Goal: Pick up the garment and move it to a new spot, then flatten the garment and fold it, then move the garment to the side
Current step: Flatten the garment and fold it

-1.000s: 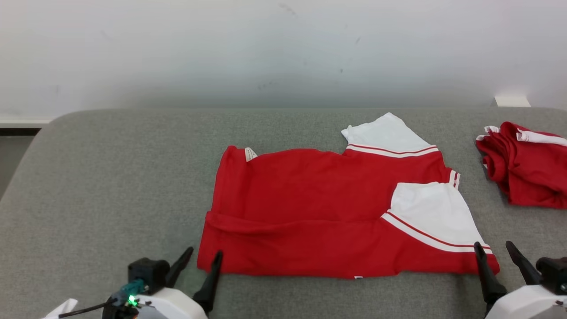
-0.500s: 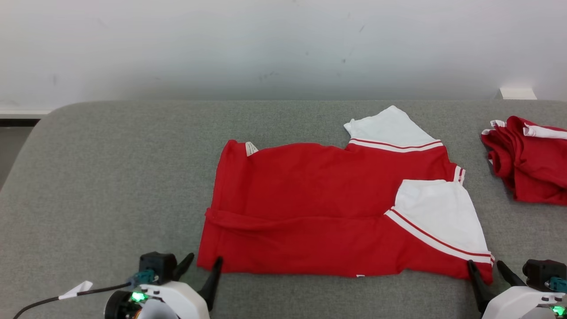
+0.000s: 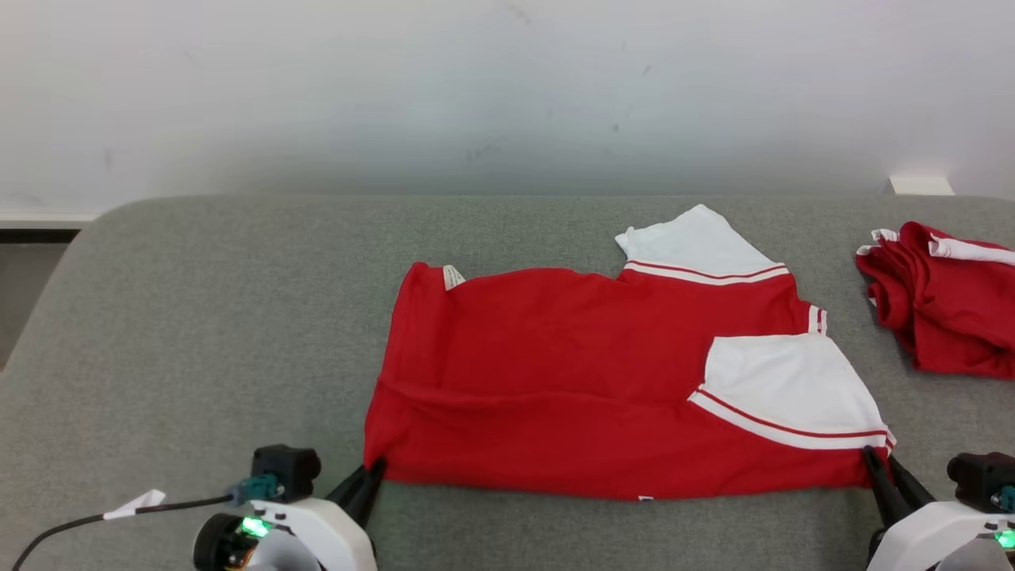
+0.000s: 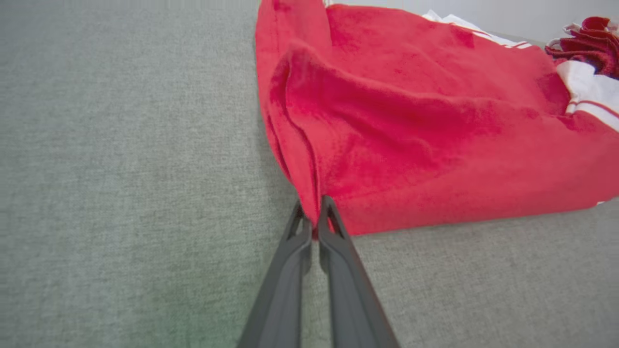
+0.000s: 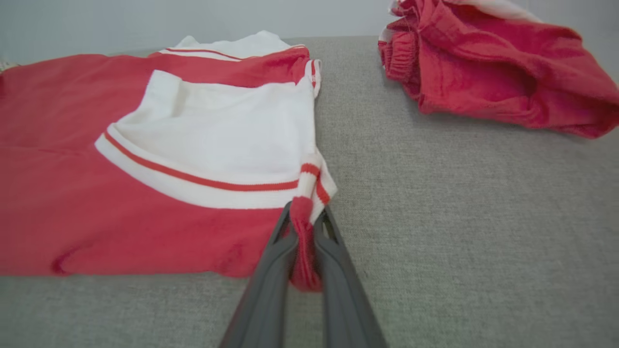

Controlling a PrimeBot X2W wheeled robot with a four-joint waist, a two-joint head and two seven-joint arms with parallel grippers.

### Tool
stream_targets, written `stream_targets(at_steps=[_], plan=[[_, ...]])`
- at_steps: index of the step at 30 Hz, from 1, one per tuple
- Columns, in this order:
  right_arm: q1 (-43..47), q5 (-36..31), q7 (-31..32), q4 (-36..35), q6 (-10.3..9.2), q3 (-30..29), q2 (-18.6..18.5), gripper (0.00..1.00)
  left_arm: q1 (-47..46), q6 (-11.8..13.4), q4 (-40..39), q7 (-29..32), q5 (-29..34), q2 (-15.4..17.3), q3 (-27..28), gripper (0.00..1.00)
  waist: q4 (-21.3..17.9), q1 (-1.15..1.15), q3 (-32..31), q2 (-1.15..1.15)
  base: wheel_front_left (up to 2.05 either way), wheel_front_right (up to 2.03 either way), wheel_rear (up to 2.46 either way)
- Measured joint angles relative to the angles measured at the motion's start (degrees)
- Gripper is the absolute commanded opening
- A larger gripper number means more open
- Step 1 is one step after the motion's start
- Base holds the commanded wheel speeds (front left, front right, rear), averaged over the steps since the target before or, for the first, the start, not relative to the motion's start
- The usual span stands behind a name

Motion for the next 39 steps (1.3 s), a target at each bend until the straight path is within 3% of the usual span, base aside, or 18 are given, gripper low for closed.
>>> stream_targets(at_steps=[6,12,19,26,27,28,39], plan=[[4.11,5.23,1.35,-7.23,0.00,0.70,-2.18,0.00,2.10,0.64,-5.95,1.81,-1.69,2.78,0.68,0.00,0.25,0.00,-1.43,0.00,0.00,0.00,0.00],[11.59,7.30,4.83,-16.19,0.00,-2.08,-4.83,0.00,7.54,3.42,-14.83,4.66,-3.34,6.90,1.12,0.00,0.16,0.00,-1.81,0.00,0.00,0.00,0.00],[20.87,8.75,12.46,-25.41,0.00,-5.67,-5.25,0.00,14.61,8.03,-24.32,6.58,-5.46,11.38,2.10,0.00,0.17,0.00,-1.26,0.00,0.00,0.00,0.00],[28.35,8.92,19.48,-29.98,0.01,-9.82,-3.93,0.00,19.03,10.43,-27.29,7.49,-6.23,12.32,1.38,0.00,0.77,0.00,-0.51,0.00,0.00,0.00,0.00],[28.59,8.56,20.00,-30.45,0.01,-10.42,-3.49,0.36,19.06,10.49,-27.19,7.44,-6.23,12.23,1.41,0.50,0.78,0.00,-0.49,0.00,0.00,0.00,0.00],[28.60,8.21,20.30,-30.93,0.00,-10.94,-3.01,1.00,19.04,10.49,-27.08,7.28,-6.23,12.15,1.42,1.00,0.78,0.00,-0.53,0.00,0.00,0.00,0.00],[21.49,3.05,19.67,-36.74,0.00,-14.70,-1.12,1.00,12.02,10.98,-27.55,7.22,-3.68,13.68,3.09,1.00,0.47,0.00,-0.75,0.00,0.00,0.00,0.00]])
